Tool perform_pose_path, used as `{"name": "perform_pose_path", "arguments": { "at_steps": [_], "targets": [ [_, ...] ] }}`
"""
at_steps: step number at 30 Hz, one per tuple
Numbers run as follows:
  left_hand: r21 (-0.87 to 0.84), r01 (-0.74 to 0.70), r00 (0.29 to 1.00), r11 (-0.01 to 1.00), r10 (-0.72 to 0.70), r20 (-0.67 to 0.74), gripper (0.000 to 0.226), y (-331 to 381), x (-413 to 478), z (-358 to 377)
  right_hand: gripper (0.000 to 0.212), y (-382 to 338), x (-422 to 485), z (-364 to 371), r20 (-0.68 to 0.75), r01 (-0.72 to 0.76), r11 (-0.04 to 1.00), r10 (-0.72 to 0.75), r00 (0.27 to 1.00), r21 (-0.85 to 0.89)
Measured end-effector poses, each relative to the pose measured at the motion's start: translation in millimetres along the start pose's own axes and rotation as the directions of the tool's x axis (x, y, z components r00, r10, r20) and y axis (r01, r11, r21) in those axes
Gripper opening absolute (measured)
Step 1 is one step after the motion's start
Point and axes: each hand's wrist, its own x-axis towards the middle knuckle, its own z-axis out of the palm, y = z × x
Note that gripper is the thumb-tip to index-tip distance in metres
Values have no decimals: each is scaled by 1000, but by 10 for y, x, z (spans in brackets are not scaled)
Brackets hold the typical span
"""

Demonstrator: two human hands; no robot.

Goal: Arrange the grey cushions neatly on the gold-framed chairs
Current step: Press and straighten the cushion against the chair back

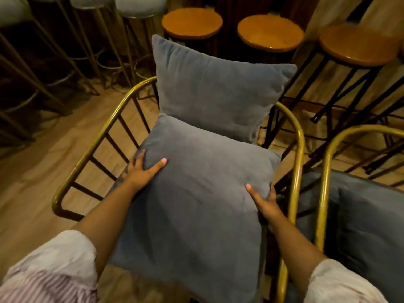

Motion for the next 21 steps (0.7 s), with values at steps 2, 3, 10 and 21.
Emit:
{"name": "perform_pose_path", "arguments": {
  "at_steps": [2, 3, 10, 21],
  "targets": [
    [-104, 63, 998, 993, -60, 33, 123, -88, 148, -47, 117, 1, 27, 30, -23, -23, 999, 24, 999, 40],
    [-159, 83, 996, 984, -77, 40, 126, -103, 175, -68, 109, 36, 64, 43, -35, -30, 998, 32, 999, 57],
    [-393, 118, 992, 912, -87, 94, 107, -11, 150, -133, 118, -56, -19, 57, -7, -26, 990, 28, 1000, 140],
    [-414, -63, 997, 908, 43, -57, 106, 537, -849, -507, 106, -796, -722, -520, 3, 194, 954, -200, 980, 227]
  ]
}}
